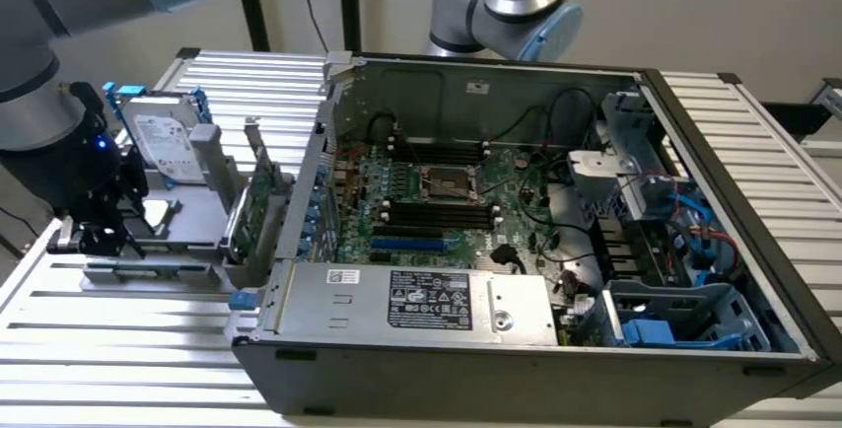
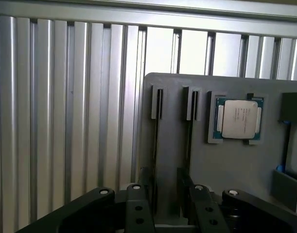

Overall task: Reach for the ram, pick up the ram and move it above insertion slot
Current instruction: 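Pick up the ram and move it above insertion slot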

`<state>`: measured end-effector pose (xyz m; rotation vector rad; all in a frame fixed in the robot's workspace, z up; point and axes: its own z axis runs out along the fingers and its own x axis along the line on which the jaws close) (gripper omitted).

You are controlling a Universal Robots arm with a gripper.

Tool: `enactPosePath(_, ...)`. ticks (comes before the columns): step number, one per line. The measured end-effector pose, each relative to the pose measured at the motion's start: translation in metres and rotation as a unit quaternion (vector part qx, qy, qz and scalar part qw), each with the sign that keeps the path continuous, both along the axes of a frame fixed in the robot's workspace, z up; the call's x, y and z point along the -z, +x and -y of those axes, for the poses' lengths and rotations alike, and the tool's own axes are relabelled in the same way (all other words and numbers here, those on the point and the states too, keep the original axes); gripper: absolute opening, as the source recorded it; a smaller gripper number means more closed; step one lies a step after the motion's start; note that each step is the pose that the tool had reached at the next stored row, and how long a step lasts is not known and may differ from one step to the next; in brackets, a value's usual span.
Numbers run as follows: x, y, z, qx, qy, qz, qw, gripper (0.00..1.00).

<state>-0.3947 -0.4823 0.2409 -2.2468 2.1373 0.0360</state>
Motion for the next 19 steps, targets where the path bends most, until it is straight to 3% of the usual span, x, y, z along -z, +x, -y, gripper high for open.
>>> enactPosePath(10, 0.0182, 0.002, -0.0002, 0.000, 0.0001, -0.0010, 1.0000, 0.36)
enactPosePath(19, 0.0342, 0.003, -0.0002, 0.000, 0.0000, -0.0050, 1.0000, 0.36)
